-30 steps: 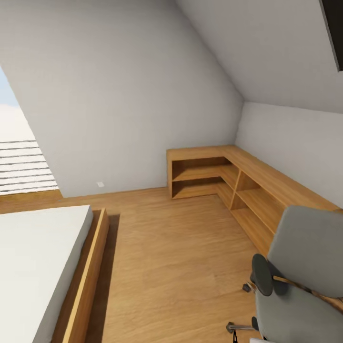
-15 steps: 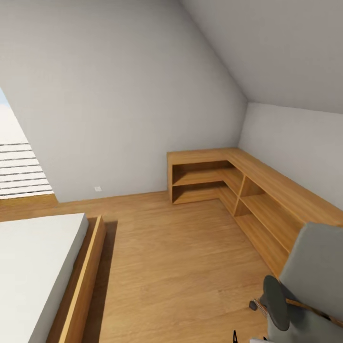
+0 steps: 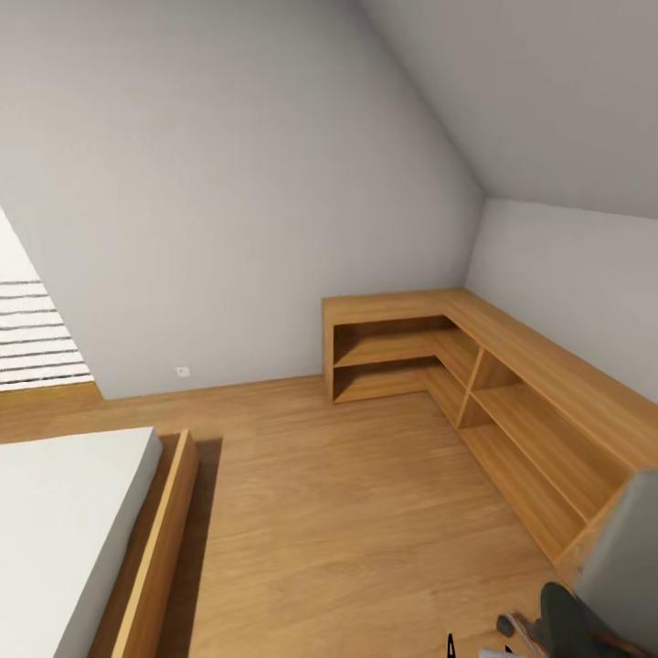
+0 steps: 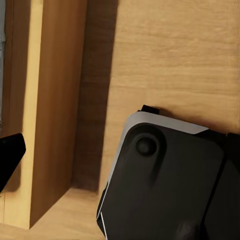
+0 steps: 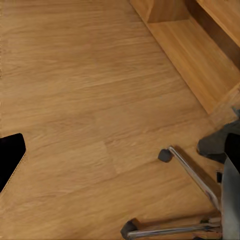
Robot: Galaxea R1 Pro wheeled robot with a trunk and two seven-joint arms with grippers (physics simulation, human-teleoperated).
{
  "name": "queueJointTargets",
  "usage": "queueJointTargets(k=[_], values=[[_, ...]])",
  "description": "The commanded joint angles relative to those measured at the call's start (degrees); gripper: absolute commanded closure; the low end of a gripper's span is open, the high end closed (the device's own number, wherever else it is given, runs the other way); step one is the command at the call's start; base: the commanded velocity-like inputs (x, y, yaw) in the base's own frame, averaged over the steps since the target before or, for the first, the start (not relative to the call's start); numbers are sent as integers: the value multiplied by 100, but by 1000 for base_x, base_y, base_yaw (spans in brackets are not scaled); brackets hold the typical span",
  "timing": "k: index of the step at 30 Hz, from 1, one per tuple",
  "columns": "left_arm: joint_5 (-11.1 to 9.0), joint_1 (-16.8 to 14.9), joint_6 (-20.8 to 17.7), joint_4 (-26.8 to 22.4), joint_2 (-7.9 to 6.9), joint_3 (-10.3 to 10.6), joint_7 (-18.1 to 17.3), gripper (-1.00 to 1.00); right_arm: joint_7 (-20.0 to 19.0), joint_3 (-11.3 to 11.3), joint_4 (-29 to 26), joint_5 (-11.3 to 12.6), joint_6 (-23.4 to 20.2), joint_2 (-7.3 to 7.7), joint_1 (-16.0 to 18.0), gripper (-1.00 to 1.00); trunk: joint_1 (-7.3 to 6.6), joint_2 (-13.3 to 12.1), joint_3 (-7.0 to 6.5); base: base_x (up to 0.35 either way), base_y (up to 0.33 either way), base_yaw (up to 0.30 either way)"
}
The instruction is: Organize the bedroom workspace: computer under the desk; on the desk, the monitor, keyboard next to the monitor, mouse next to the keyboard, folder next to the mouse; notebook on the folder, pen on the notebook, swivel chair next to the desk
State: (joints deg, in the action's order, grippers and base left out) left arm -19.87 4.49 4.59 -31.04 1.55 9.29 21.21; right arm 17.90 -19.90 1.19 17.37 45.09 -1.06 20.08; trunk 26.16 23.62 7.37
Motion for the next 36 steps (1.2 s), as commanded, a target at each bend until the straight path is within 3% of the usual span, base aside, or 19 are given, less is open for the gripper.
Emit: queueJointTargets(k=[1,16,36], values=[[-61,0,24,-8,-6,41,41,-100,31,-50,13,22,17,-2,8,-100,7,10,10,327,140,0],[-65,0,24,-8,-6,38,41,-100,29,-50,13,24,16,-2,5,-100,7,10,10,327,158,0],[-61,0,24,-8,3,47,41,-100,29,-50,13,30,16,-2,8,-100,7,10,10,327,13,-1]])
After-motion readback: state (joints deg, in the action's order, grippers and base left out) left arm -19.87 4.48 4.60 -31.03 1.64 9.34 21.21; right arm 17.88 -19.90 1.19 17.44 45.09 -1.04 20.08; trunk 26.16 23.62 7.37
